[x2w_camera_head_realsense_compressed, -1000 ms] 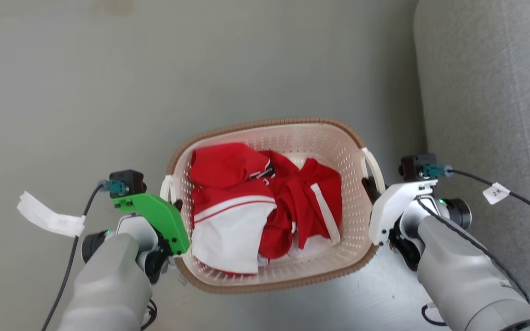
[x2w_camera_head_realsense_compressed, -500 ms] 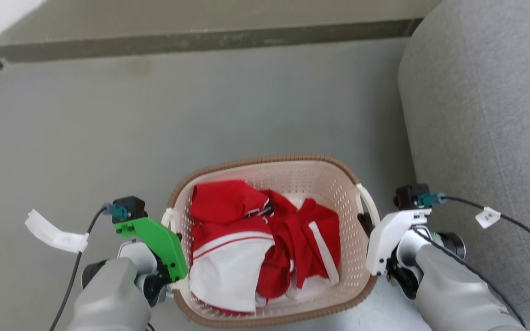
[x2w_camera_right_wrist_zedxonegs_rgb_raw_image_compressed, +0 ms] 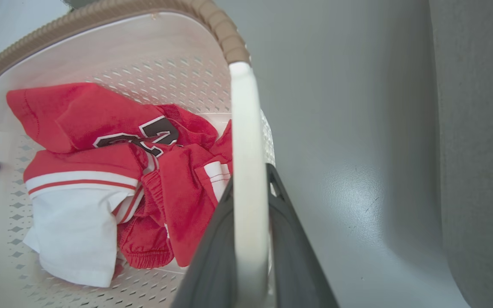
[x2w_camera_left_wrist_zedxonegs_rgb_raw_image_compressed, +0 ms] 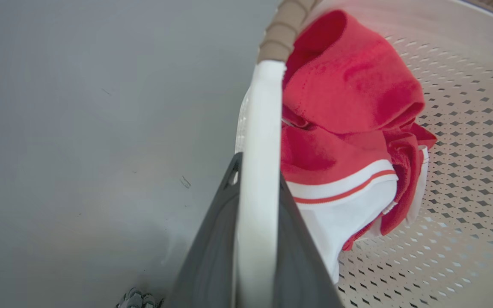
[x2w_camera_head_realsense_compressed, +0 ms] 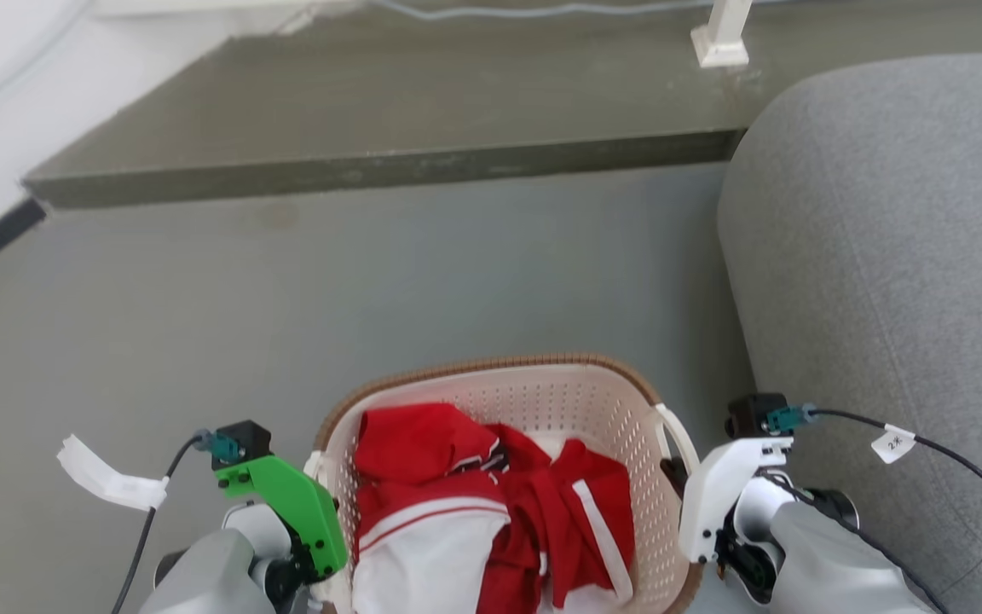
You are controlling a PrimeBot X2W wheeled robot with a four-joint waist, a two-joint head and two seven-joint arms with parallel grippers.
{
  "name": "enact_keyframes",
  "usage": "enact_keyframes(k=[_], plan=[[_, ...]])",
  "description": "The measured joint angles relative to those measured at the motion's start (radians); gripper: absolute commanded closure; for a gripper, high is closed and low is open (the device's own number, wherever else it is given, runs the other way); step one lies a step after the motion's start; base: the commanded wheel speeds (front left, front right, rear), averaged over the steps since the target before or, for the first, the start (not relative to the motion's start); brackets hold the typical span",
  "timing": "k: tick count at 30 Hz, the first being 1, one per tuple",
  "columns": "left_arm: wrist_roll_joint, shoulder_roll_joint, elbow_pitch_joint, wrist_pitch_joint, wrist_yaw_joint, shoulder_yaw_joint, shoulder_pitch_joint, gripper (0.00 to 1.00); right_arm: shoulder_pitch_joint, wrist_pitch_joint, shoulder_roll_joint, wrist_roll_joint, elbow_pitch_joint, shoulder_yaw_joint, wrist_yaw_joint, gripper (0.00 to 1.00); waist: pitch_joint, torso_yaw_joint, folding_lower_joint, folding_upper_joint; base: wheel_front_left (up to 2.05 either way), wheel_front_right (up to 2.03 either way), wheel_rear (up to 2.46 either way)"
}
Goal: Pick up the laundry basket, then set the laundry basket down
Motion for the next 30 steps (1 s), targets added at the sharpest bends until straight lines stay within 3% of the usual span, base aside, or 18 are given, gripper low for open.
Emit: enact_keyframes(k=[13,30], plan=[[-0.014,0.003,0.009,0.056,0.000,-0.009,0.057,1.00,0.066,0.060,0.001,0.081,-0.002,0.027,0.000,1.00,-0.130,0.000,0.0000,0.0000,0.00,0.00,0.00],[-0.022,0.011,0.009,0.061,0.000,-0.011,0.059,1.00,0.065,0.071,0.002,0.106,-0.001,0.045,0.000,1.00,-0.152,-0.009,0.0000,0.0000,0.00,0.00,0.00]])
